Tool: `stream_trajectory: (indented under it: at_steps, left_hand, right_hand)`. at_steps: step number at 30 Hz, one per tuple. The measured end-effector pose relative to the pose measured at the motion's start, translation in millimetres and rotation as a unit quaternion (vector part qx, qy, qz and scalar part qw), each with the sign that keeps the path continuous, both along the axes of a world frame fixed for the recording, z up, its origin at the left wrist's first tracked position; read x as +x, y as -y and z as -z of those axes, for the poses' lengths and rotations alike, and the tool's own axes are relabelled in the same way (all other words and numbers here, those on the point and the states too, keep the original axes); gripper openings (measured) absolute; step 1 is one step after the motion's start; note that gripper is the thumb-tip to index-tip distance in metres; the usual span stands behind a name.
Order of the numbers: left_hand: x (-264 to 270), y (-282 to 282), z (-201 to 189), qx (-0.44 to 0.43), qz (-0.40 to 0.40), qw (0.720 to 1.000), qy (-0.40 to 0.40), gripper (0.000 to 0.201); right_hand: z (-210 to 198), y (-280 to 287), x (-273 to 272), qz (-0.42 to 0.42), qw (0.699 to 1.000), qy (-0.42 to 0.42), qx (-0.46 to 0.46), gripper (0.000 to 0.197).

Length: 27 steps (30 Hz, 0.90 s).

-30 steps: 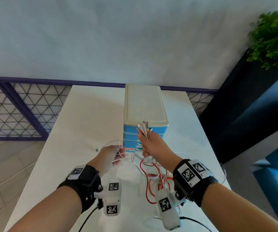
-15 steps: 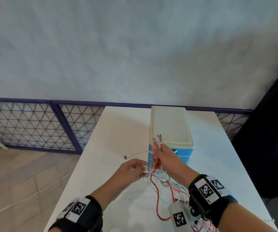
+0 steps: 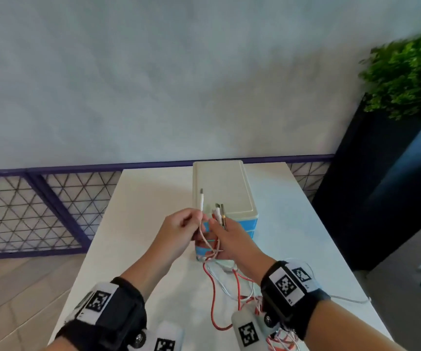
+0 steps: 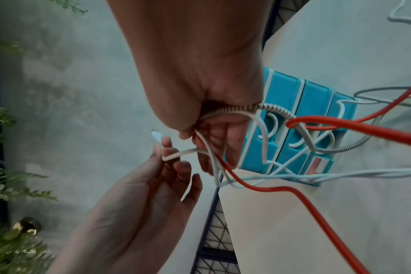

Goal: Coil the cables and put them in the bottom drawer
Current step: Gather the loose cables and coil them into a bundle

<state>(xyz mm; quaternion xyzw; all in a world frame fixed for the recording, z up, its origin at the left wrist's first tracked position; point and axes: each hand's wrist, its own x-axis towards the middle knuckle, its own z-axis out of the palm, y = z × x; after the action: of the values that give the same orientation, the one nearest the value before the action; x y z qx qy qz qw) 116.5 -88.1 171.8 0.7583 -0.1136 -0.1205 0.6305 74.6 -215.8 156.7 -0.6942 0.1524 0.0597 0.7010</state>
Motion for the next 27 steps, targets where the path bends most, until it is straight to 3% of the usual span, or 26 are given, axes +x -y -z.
stream_trajectory:
  at_steps: [3,9,13,19,22,25,27]
  left_hand:
    - [0,5,1,0.063,0.003,0.996,0.064,0.023]
    - [0,4,7,0.107,0.019,0.990,0.085,0.024]
    - [-1,0,12,0.177,0.053,0.975,0.124,0.025]
    - [-14,-1,17,0.126,0.004,0.987,0.102,0.023]
    - [-19,-10,23,0.098,0.070,0.988,0.099,0.011]
    - [-21,-13,33,0.208,0.154,0.951,0.168,0.042]
    - [-18,-11,42,0.274,0.165,0.919,0.229,0.049]
  right_hand:
    - [-2,5,0,0.033,0.999,0.016,-0.021,0.029]
    - [-2,0,0,0.040,0.994,0.007,0.101,0.044]
    - [1,-1,-3,0.034,0.991,0.006,0.133,0.039]
    - [-4,3,-2,0.060,0.986,0.036,0.149,0.032]
    - [-11,9,-1,0.081,0.969,0.059,0.227,0.034]
    - [-18,13,-2,0.066,0.963,0.061,0.252,0.028]
    - [-24,11,-4,0.046,0.965,0.057,0.253,0.025]
